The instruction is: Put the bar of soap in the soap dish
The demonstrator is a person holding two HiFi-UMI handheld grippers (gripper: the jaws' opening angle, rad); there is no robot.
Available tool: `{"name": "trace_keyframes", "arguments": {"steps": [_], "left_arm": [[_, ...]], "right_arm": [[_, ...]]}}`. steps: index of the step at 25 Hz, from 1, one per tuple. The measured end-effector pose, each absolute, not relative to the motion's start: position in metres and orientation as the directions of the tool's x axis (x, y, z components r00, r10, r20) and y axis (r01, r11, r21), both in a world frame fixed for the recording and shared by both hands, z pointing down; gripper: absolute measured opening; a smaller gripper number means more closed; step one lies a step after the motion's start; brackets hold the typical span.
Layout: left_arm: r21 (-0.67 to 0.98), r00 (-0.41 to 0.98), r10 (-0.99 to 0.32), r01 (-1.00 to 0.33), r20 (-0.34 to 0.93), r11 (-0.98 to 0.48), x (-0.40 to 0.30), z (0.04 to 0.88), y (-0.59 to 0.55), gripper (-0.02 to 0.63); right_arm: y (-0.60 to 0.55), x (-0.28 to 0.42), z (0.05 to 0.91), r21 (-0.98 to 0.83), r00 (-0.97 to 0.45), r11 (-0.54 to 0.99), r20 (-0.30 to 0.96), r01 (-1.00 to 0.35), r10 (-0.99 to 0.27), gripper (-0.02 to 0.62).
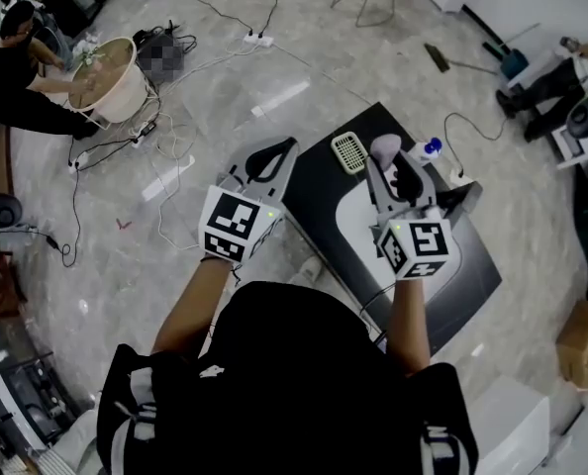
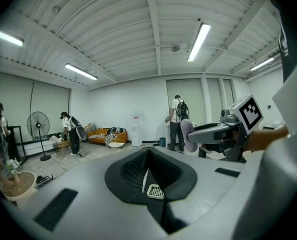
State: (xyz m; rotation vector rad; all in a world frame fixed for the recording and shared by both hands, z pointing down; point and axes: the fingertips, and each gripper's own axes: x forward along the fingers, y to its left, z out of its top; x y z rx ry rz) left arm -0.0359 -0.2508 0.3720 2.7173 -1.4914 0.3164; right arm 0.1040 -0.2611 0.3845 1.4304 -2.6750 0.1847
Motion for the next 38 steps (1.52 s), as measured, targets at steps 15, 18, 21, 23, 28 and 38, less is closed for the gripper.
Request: {"name": "trace_keyframes", "arguments": {"steps": [15,18,21,23,28,38], "left_arm": [[-0.068,0.512,-0.828,-0.840,0.227,-0.538,-0.017,0.390,-0.297,0.025],[-0.050,0.534,-0.808,-0.826,0.248,-0.561,-0.017,0.399,-0.305,0.025],[-0.030,0.568,-0.783,-0.804,0.254,-0.593,-0.012,0.405,-0.318,0.025],[-0.021,0.592,-0.764,-0.787,0.259,-0.617,-0.009,0.408,-0.326,0.025],[0.002,0.635,-0.718,-0.749,0.285,-0.662,-0.008,0.424,-0.353,0.025],[0.080,0.706,-0.627,-0.682,0.328,-0.727,-0.010,0.456,-0.391,0.025]], "right_arm": [[-0.300,0.135,0.418,-0.103,-0.552,0.543,0.193,-0.833,-0.811,0.204],[-0.305,0.136,0.423,-0.103,-0.531,0.521,0.211,-0.847,-0.821,0.204],[-0.311,0.137,0.431,-0.101,-0.500,0.491,0.238,-0.865,-0.833,0.204],[-0.317,0.137,0.438,-0.100,-0.481,0.472,0.262,-0.876,-0.837,0.204],[-0.331,0.130,0.462,-0.107,-0.450,0.441,0.326,-0.891,-0.832,0.202],[-0.347,0.113,0.529,-0.057,-0.386,0.421,0.525,-0.905,-0.759,0.202]]}}
